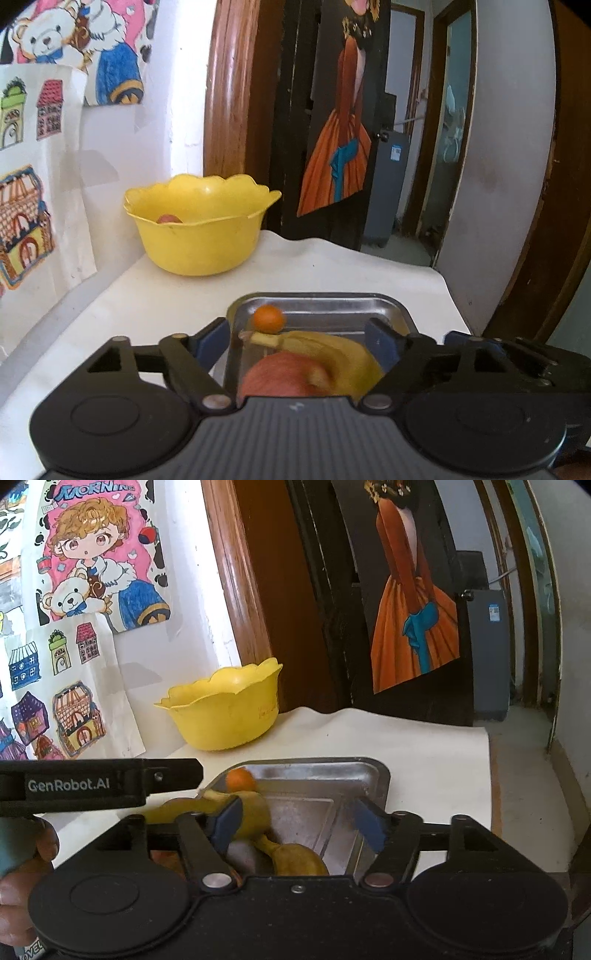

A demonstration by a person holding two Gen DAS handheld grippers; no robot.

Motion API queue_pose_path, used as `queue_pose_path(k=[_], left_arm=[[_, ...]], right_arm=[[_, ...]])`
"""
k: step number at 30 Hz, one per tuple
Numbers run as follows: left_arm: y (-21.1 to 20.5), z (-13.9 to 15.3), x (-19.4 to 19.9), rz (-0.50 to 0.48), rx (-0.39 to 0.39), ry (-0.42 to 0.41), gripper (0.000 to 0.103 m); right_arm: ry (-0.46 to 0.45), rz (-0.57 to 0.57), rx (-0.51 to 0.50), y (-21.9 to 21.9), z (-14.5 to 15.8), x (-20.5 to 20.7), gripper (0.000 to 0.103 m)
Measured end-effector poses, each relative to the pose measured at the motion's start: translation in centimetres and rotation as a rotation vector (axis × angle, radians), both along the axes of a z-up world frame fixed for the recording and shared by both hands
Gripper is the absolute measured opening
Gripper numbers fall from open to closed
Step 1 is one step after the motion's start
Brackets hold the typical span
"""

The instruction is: Organize fruits

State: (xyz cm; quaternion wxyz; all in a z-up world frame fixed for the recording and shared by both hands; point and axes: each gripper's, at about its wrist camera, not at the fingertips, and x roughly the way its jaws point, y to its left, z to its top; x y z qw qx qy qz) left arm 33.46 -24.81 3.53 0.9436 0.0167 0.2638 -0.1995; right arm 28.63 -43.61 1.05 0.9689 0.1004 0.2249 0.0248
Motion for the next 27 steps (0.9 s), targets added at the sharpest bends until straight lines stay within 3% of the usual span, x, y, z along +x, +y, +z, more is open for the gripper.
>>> queue_pose_path(k=[4,10,20,27], left_arm=[[0.6,0.8,-0.7,0.017,-0.020,-0.024,0.095],[2.1,2.3,-2.1,0.059,-0.073,-0.059,0.102],[5.4,4.4,-5.7,0.120,-0.115,-0.116,0.102],[7.8,5.3,-8.9,0.144,-0.129,-0.133,0.103]], right_arm=[[-0.023,-0.013,-0.008,0.2,0.7,-0.9,0.084],[-0.051,-0.025,-0.019,0.6,2.1,-2.6,0.094],[-0.111,-0.034,-0.035,2.0,5.0,-6.7,0.102],[-0.153,-0.041,-0.039,3.5,6.9,-10.1,0.102]])
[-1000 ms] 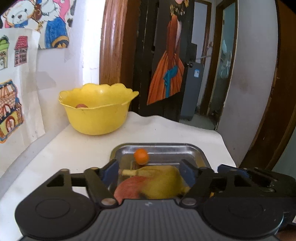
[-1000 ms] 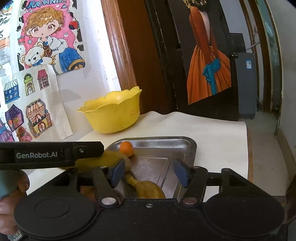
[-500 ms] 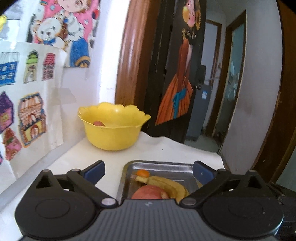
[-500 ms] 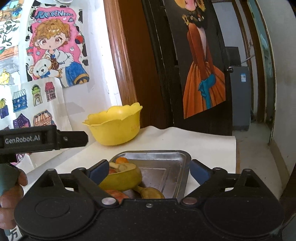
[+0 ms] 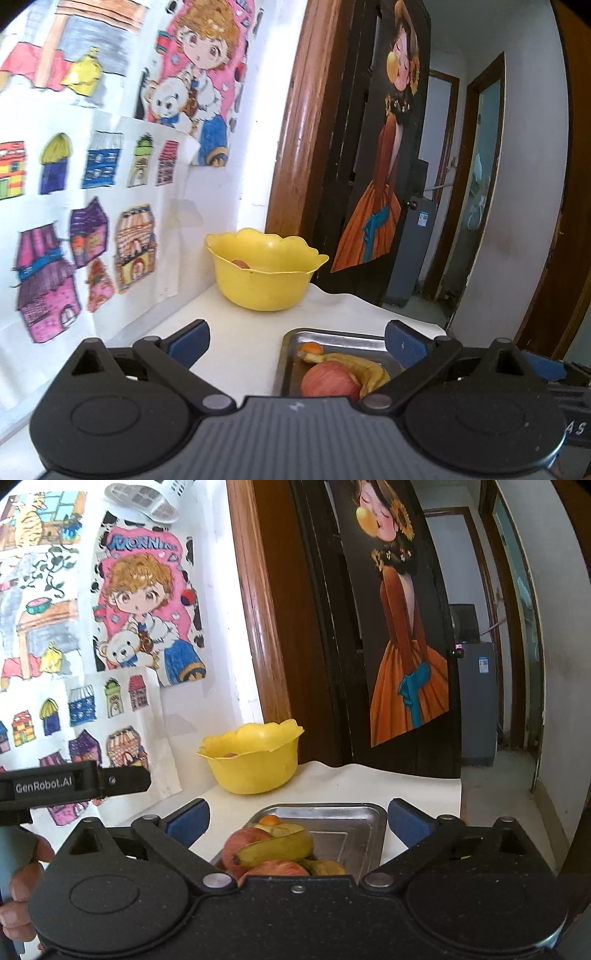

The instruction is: Organize fruits

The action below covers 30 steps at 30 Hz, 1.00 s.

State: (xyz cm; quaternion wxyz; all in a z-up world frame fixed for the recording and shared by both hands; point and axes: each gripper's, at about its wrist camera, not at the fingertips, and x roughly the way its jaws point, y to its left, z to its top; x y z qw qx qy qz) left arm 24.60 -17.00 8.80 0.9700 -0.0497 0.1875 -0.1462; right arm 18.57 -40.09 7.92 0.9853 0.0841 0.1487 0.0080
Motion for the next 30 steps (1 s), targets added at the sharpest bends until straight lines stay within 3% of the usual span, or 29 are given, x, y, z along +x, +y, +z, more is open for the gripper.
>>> queue_pose_path(k=[16,30], left_arm=[[5.2,-0.6,-6.7,0.025,-0.039,0.007,0.103],[7.9,-2.4,-12.3,0.049,-0.003,-0.005,0.103]], right_arm=[[-0.066,-0.083,-0.037,4.2,1.6,-7.8,0.102],[-0.011,-0.165,-0.044,7.8,0.3,-12.9,0.102]])
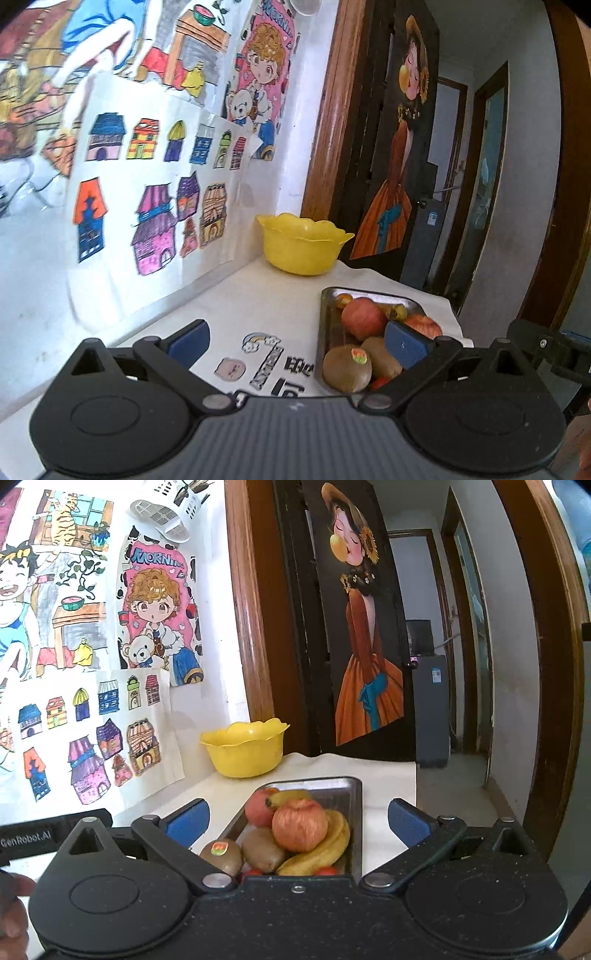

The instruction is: Organize fruits

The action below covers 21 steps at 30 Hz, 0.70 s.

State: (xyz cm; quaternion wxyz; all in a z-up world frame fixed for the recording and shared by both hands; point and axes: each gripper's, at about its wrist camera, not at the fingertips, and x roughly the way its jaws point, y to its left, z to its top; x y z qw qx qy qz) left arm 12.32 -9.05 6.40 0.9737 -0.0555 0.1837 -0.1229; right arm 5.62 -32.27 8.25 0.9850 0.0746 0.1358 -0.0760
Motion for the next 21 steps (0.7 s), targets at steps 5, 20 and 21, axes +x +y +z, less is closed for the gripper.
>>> queue_pose_path(k=[5,20,21], left_arm=[[0.9,-0.7,-2.2,0.017,0.011,-0.023,0.103],[3.4,-3.8,-6.9,0.067,0.041,-0.062,0.103],[3.6,-4.0,-7.0,0.073,0.042,-0.061,0.103]], right_arm=[[-0.001,0.010,-0.017,1.1,-0.4,-1.9,0.102],[0.059,-0.011,0.008,3.7,-3.9,-5.9,0.102],[0.064,-0.014,0.007,3.8,-4.2,-6.0,0.102]])
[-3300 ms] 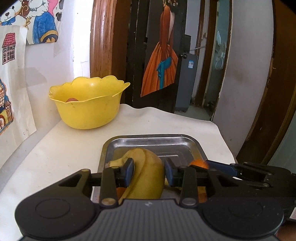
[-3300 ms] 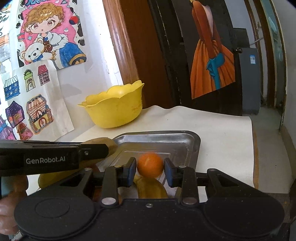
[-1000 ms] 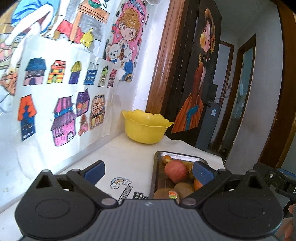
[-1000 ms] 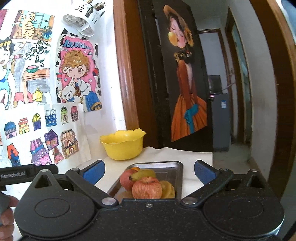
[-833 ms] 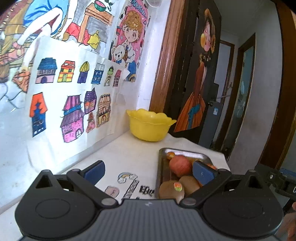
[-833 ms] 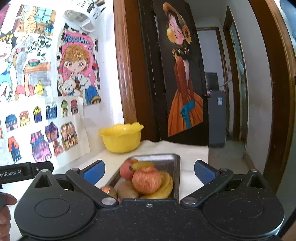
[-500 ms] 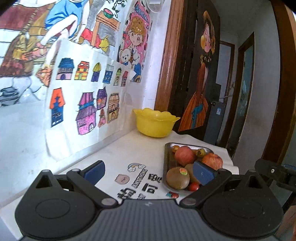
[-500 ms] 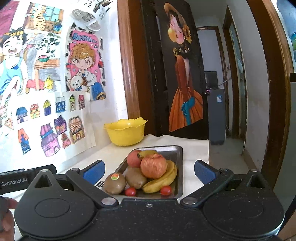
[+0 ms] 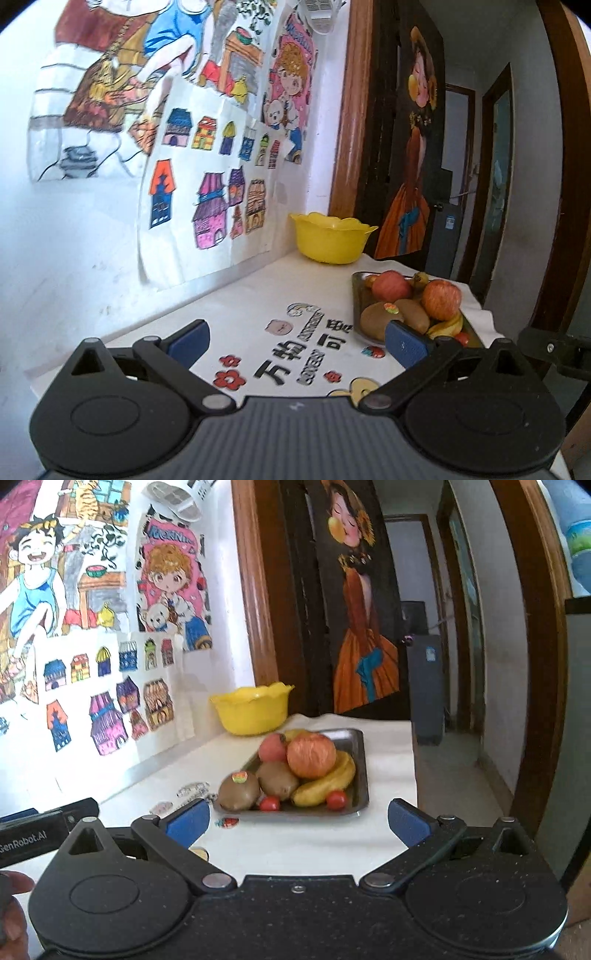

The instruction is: Organize fruits

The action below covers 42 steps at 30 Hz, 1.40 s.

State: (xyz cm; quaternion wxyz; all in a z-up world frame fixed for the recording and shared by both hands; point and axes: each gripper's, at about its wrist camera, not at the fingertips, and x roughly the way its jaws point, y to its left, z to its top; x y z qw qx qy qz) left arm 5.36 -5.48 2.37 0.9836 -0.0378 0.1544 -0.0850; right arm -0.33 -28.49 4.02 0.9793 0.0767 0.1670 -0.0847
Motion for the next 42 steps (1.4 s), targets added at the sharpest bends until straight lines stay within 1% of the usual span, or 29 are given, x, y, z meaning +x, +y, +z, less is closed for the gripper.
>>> queue_pose_path(k=[2,4,8,12,16,19,23,27,32,42], left_arm=[[0.3,-0.5,-0.1,0.013,0.000,0.004,0.103],[0.7,-1.2,-0.3,0.026,0.000,0.006,0.103],[1.4,-2.1,-0.6,0.048,-0.019,0.007,0.103],[1.9,-2.7,-0.9,0.049,-0.031,0.008,0.103],[2.0,-3.1,-1.0,0.042,-0.023,0.013,0.103],[1.8,-3.4,-1.1,0.037,-0.015,0.012,0.103],[1.8,-3.6,-1.1,0.037,-0.009,0.014,0.103],[1.8,-3.7,-1.0,0.046,-0.011,0.019,0.103],[1.9,-3.8,-1.1,0.046,-0.009,0.020,0.103],[1.8,-3.8,-1.0,0.046,0.000,0.025,0.103]], right_arm=[[0.000,-0.007,0.005,0.2,-0.6,-0.4,0.102],[-0.010,-0.043,0.007,0.5,-1.3,-0.9,0.102],[-0.017,-0.124,-0.072,1.4,-2.4,-1.2,0.102],[-0.011,-0.092,-0.082,1.6,-3.2,-1.3,0.102],[-0.019,-0.050,-0.067,1.7,-3.6,-1.2,0.102],[-0.031,-0.033,-0.078,1.9,-3.9,-1.3,0.102],[-0.028,-0.032,-0.087,2.1,-4.0,-1.0,0.102],[0.000,-0.028,-0.085,2.1,-4.3,-0.7,0.102],[0.000,-0.027,-0.125,2.7,-4.5,-0.7,0.102],[-0.002,-0.023,-0.118,2.6,-4.5,-0.7,0.102]])
